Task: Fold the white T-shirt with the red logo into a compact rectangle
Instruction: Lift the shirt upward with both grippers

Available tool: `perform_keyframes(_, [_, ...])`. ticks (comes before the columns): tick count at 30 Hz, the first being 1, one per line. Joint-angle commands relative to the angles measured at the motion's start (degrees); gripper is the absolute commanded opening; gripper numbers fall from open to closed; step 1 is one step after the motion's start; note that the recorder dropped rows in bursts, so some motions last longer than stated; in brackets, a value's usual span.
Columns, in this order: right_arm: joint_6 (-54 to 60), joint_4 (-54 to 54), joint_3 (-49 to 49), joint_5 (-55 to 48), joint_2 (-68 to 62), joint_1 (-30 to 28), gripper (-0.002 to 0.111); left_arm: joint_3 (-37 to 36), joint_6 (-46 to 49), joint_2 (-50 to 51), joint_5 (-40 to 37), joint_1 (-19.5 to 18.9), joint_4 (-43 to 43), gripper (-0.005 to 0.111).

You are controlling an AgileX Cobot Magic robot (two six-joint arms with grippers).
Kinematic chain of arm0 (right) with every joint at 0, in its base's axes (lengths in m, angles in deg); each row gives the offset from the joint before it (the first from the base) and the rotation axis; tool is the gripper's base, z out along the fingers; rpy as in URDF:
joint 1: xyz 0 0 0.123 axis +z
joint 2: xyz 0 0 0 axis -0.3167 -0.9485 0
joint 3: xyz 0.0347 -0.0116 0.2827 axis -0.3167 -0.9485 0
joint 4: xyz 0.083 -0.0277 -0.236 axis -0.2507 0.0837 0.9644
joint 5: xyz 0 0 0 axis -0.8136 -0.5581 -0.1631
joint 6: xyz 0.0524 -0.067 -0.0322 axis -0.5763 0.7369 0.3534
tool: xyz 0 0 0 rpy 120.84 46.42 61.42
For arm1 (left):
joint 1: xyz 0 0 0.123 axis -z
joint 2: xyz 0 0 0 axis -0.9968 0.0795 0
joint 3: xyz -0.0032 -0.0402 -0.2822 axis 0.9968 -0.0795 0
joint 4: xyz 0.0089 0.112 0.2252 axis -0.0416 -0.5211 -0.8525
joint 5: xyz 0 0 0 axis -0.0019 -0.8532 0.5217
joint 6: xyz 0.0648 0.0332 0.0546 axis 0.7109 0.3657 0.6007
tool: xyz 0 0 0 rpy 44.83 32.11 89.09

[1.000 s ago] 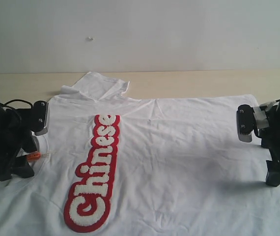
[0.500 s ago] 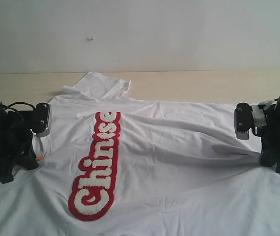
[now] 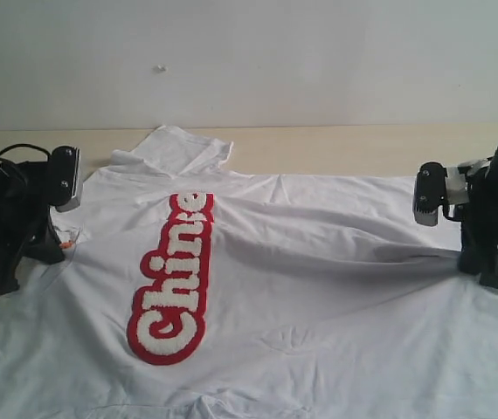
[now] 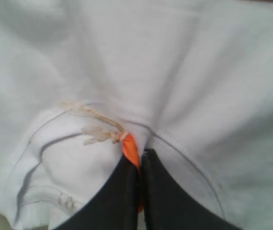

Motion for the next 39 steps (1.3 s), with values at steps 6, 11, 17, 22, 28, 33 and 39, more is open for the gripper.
perform_keyframes(6, [-0.14, -4.26, 0.56, 1.01, 5.75, -0.17, 0.000, 3.32, -1.95, -4.47, -1.70, 0.04, 2.03, 0.000])
perform_keyframes(11, [1.70, -15.12, 0.56, 2.71, 8.67, -1.42, 0.000, 4.70, -1.95, -8.35, -2.97, 0.04, 5.36, 0.000])
perform_keyframes(17, [9.85, -27.10, 1.06, 3.36, 12.14, -2.16, 0.000, 4.70, -2.35, -11.75, -3.05, 0.04, 5.26, 0.000])
perform_keyframes(22, [8.01, -26.21, 4.74, -3.96, 13.69, -2.03, 0.000, 4.79, -5.98, -15.38, -4.08, 0.04, 4.97, 0.000])
perform_keyframes(28, [-3.74, -12.75, 8.66, -4.90, 18.21, -2.18, 0.000, 6.94, -10.65, -17.65, -6.26, 0.04, 2.83, 0.000])
perform_keyframes(33, [-6.02, -10.97, 9.06, -5.59, 18.90, -3.91, 0.000, 8.55, -12.39, -19.59, -6.94, -1.24, 1.93, 0.000])
perform_keyframes(39, [-6.19, -11.47, 9.52, -5.53, 20.37, -6.83, 0.000, 9.12, -12.25, -20.91, -6.90, -2.83, 1.65, 0.000])
